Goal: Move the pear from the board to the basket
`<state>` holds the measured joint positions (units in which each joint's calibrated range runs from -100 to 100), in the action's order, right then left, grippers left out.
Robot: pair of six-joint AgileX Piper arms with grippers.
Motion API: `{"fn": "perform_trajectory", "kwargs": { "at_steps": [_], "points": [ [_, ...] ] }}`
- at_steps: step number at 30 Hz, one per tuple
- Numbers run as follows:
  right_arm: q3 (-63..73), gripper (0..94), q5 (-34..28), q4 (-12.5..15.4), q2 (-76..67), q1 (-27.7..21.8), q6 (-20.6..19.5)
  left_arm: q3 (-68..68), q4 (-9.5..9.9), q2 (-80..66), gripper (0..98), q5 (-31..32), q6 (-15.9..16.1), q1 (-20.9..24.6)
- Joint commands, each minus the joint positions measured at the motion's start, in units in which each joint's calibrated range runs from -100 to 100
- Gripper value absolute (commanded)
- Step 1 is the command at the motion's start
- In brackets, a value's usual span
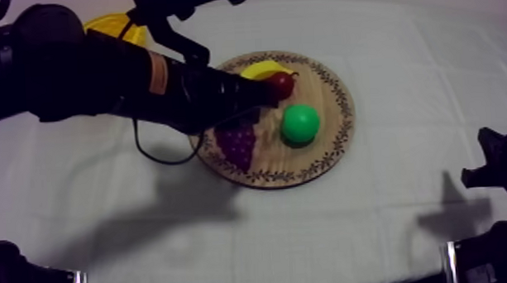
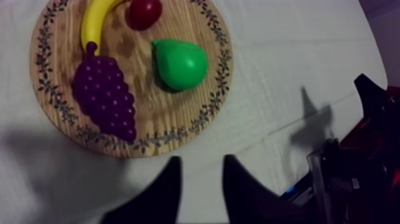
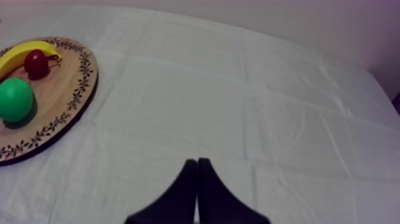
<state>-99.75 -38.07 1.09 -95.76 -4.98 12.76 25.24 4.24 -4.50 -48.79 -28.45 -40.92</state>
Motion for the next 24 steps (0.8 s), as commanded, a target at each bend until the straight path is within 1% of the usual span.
{"fn": "perform_trajectory", "kwargs": {
  "at_steps": [1,4,7,11,16,24],
  "points": [
    [0.0,0.3,0.0,0.0,0.0,0.0,0.0,-0.5,0.36,0.2,66.7,-0.2,-0.1,-0.3],
    [0.0,0.3,0.0,0.0,0.0,0.0,0.0,-1.9,0.62,0.6,82.8,-0.7,0.1,-0.6],
    [0.0,0.3,0.0,0.0,0.0,0.0,0.0,-2.9,0.70,1.1,90.6,-1.0,0.4,-0.8],
    [0.0,0.3,0.0,0.0,0.0,0.0,0.0,-3.5,0.40,2.2,93.0,-1.2,0.4,-0.8],
    [0.0,0.3,0.0,0.0,0.0,-0.1,0.0,-5.8,-1.07,5.7,93.1,-2.9,1.7,0.2],
    [0.0,0.3,0.0,0.0,0.0,-0.1,0.0,-17.1,-3.01,17.3,88.8,-10.4,3.1,1.5]
  ]
}}
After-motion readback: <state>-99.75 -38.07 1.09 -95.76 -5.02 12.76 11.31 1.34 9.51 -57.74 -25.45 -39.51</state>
